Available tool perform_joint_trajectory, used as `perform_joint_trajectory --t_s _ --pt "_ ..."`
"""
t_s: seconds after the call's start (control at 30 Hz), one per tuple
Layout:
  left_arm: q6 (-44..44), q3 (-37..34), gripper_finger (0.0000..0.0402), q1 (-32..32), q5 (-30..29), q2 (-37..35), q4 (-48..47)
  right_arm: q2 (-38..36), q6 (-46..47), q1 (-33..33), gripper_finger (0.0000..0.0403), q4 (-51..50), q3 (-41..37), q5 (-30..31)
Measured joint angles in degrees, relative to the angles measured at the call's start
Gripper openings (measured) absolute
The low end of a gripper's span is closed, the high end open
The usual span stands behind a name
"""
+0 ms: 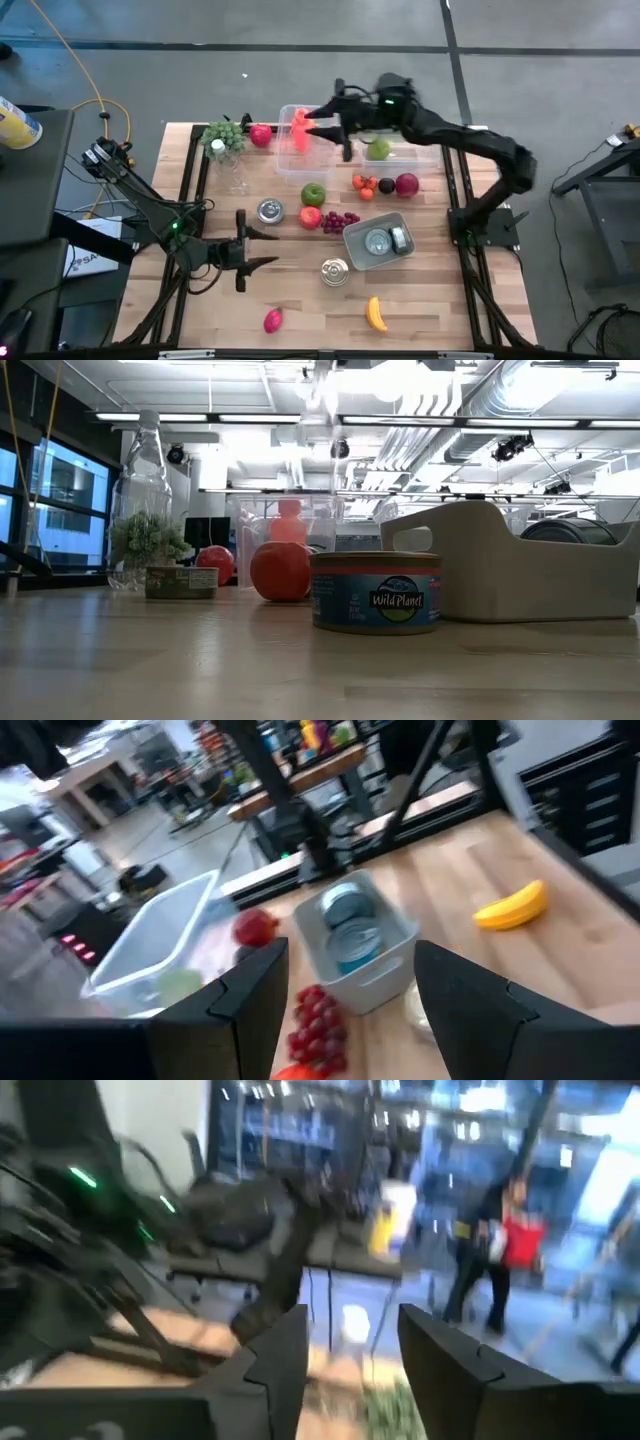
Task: Pick & Place Food Item
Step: Put the bottom transparent water bottle into the left transparent bin
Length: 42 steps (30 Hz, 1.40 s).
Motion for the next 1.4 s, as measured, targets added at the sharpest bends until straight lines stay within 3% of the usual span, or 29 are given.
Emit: perform_joint_trajectory --t_s 0.17,0.5,0.7,0.9,1.03,1.17,1.3,1.4 --pt "-0.74 0.00 0.0208 -0.04 -2.74 0.07 -3.84 5.60 1.99 -2.53 0.0115 0.08 2.07 0.45" --pt "-4.77 0.00 0.0208 -0.09 -3.09 0.09 -5.33 3.61 3.26 -0.37 0.0109 3.98 2.26 0.08" --pt "-8.92 0.00 0.0208 -0.46 -2.92 0.09 -6.66 -0.30 5.10 5.11 0.0112 2.61 2.28 -0.17" --pt "-10.33 0.00 0.0208 -2.24 -2.87 0.09 -6.94 -4.87 1.77 14.87 0.0112 -6.85 2.26 1.14" --pt "-13.04 0.00 0.0208 -3.87 -2.72 0.11 -7.66 -7.05 -2.52 23.03 0.0111 -17.55 2.26 10.69" --pt "-16.13 0.00 0.0208 -5.28 0.75 0.11 -10.50 -7.29 -1.96 33.65 0.0112 -27.16 2.24 30.38" --pt "-16.59 0.00 0.0208 -5.86 6.38 0.13 -11.17 -5.90 10.39 42.72 0.0115 -35.30 2.24 53.21" --pt "-16.64 0.00 0.0208 -6.03 9.10 0.13 -11.11 -4.62 23.44 47.40 0.0114 -41.83 2.17 62.81"
